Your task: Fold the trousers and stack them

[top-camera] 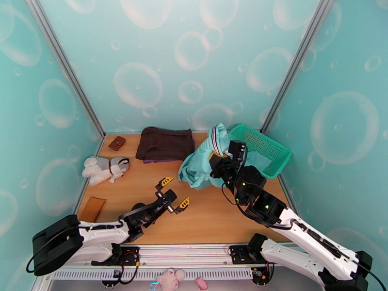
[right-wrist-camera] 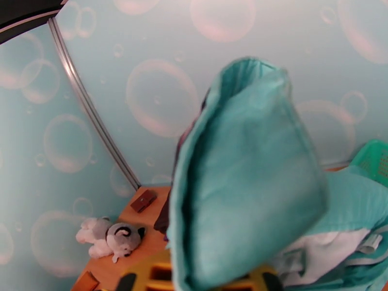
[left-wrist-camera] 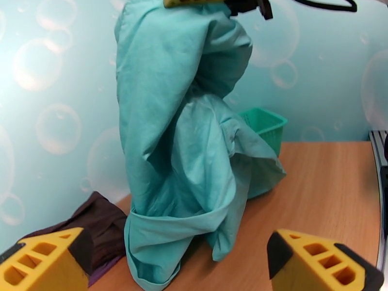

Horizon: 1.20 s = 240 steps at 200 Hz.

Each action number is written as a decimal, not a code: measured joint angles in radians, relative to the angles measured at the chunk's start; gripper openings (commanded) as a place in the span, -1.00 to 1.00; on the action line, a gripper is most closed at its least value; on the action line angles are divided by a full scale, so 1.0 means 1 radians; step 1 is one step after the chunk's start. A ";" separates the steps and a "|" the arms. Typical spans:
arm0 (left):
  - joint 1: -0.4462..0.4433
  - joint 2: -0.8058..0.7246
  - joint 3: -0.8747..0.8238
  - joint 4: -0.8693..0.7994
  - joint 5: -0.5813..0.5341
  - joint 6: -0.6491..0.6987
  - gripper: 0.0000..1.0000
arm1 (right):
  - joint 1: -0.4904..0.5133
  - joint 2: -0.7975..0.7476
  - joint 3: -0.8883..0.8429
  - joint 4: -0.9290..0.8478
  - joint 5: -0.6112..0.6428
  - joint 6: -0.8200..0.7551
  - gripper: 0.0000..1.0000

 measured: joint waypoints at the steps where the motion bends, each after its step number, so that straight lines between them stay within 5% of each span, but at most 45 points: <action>1: 0.000 0.005 0.000 0.002 0.000 0.000 0.99 | 0.001 0.000 -0.001 0.000 -0.002 0.002 -1.00; 52: 0.000 0.296 0.050 0.225 -0.021 -0.043 0.99 | 0.139 0.047 0.000 -0.010 -0.069 0.019 -1.00; 100: -0.001 0.403 0.300 0.205 -0.116 -0.121 0.98 | 0.216 0.066 0.044 0.008 -0.023 0.013 -1.00; 122: -0.002 0.478 0.394 0.214 -0.162 -0.143 0.53 | 0.216 0.066 0.058 0.018 0.008 0.007 -1.00; 146: -0.002 0.518 0.377 0.297 -0.176 -0.157 -0.61 | 0.216 0.066 0.068 0.012 0.034 -0.011 -1.00; 159: -0.002 0.515 0.335 0.355 -0.179 -0.156 -0.89 | 0.217 0.066 0.085 0.001 0.052 -0.030 -1.00; 200: 0.026 0.359 0.320 0.339 -0.174 -0.132 -1.00 | 0.218 0.065 0.165 0.028 0.074 -0.130 -1.00; 240: 0.108 0.119 0.474 0.148 -0.129 -0.140 -1.00 | 0.222 0.075 0.301 0.114 0.031 -0.272 -1.00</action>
